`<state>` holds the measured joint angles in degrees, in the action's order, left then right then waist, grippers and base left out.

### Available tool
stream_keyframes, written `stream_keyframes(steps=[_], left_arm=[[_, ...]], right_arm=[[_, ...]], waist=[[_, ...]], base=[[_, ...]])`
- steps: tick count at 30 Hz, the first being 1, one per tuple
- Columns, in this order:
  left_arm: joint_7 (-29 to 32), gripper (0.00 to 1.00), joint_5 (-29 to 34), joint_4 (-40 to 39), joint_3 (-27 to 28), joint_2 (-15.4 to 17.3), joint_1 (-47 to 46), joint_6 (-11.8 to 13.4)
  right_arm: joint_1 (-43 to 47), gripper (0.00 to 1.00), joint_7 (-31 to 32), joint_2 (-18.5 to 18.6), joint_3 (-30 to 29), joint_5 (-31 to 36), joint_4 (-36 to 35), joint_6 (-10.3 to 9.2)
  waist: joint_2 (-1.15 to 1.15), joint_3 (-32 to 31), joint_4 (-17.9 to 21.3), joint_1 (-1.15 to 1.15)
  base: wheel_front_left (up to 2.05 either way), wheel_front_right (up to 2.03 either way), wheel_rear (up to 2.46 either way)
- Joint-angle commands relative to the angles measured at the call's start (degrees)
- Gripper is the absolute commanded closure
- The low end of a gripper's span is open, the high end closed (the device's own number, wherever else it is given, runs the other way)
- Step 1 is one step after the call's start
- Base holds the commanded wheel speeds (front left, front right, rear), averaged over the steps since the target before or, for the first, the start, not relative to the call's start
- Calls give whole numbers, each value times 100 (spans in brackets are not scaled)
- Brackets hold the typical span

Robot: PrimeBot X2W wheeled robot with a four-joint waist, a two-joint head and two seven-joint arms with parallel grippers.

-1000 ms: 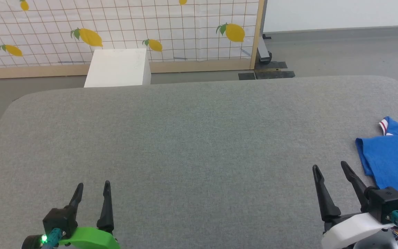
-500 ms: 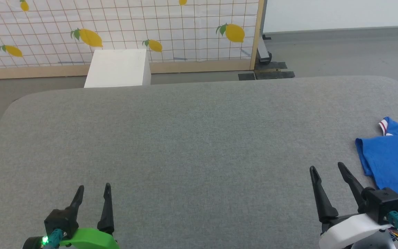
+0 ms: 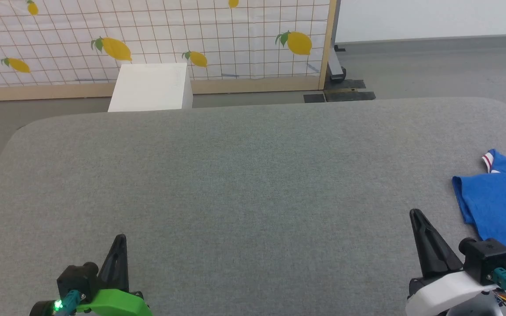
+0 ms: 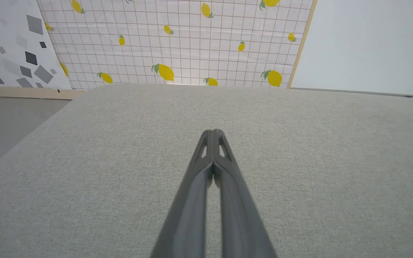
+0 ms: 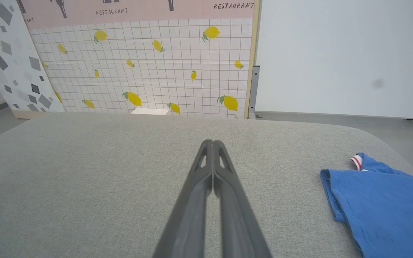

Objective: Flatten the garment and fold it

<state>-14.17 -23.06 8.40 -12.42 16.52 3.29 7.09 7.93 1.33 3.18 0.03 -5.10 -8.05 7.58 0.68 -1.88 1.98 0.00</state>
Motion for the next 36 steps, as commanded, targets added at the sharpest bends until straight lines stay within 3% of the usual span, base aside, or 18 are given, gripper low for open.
stream_keyframes(steps=[1,36], left_arm=[[33,100,79,-29,34,-36,-12,-26],[452,100,753,-274,400,-438,-108,-233]], right_arm=[[-29,100,-5,-1,2,18,27,0],[-260,100,-44,-10,1,167,263,-3]], waist=[[-2,3,-3,0],[-22,59,-62,0]], base=[[0,0,0],[0,0,0]])
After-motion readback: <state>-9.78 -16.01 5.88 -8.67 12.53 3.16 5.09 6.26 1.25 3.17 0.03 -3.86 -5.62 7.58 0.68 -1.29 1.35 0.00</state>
